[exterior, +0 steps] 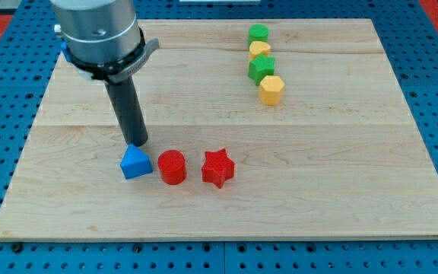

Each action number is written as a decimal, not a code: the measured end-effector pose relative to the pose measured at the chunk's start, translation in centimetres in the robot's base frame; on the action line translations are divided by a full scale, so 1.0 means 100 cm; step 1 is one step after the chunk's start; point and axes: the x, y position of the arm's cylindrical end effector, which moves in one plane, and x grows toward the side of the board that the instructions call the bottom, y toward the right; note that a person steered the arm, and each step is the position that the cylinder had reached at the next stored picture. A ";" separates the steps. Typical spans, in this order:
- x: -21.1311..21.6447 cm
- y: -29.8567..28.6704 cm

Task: Push the blue cube towards the red circle

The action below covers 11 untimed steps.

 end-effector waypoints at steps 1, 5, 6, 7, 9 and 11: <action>0.007 0.000; -0.138 -0.183; -0.163 -0.182; -0.218 -0.176; -0.126 -0.067; -0.203 -0.070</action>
